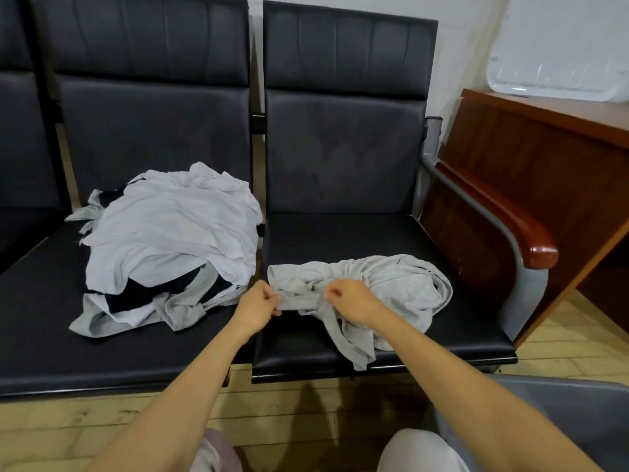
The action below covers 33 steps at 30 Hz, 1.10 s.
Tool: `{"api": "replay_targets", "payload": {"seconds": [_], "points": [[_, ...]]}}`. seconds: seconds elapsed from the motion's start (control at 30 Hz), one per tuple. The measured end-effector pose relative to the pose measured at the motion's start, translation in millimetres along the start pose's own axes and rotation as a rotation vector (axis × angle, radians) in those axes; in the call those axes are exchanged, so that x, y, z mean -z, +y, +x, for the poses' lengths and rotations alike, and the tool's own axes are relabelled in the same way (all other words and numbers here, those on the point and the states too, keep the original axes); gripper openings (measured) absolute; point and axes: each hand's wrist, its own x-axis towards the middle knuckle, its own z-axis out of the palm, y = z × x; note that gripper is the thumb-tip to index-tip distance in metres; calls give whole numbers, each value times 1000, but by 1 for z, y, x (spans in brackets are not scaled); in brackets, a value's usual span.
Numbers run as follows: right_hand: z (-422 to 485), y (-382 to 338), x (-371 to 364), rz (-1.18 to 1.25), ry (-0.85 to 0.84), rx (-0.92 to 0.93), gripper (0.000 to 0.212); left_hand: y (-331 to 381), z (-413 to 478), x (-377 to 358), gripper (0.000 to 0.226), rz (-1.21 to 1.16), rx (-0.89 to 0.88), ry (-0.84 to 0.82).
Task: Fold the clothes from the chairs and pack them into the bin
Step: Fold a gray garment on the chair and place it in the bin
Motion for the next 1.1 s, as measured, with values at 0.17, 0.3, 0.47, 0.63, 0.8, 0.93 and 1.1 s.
{"api": "replay_targets", "payload": {"seconds": [0.17,0.3,0.47,0.63,0.8,0.93,1.1], "points": [[-6,-8,70,400,218,-176,22,19,-15,4,13,-452,174,-13],[-25,-15,90,339,217,-100,25,31,-29,5,23,-464,185,20],[-42,-33,25,16,-47,-75,27,35,-54,14,15,-355,180,-9],[-40,-23,-24,64,4,-111,34,8,-62,15,27,-2,97,-9],[-25,-17,-47,-103,103,-97,33,-13,-50,13,27,282,7,-93],[-23,-20,-27,321,148,-127,21,-20,-48,11,10,483,-46,-23],[-35,-20,42,1009,112,-241,4,-19,-49,5,17,385,-33,50]]}}
